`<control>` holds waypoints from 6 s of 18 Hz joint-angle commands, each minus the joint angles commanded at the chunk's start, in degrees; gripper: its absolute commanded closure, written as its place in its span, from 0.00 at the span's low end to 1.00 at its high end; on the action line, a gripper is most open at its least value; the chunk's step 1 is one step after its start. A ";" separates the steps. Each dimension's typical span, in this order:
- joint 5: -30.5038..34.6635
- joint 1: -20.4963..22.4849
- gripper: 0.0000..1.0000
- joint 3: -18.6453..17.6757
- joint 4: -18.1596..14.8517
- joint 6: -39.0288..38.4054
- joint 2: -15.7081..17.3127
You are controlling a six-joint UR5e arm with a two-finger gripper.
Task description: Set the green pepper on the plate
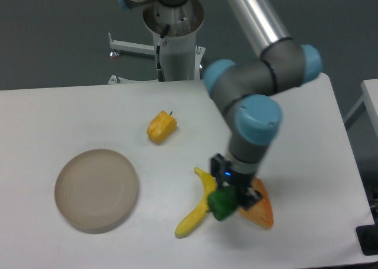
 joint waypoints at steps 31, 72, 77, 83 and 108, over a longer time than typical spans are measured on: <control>9.14 -18.73 0.71 -10.03 9.31 -31.58 -0.17; 7.82 -20.49 0.65 -10.38 10.90 -32.72 -3.24; 8.00 -20.49 0.41 -10.38 10.90 -32.63 -3.16; 8.00 -20.49 0.21 -10.47 10.63 -32.28 -2.28; 9.58 10.96 0.06 -11.17 5.45 21.05 5.46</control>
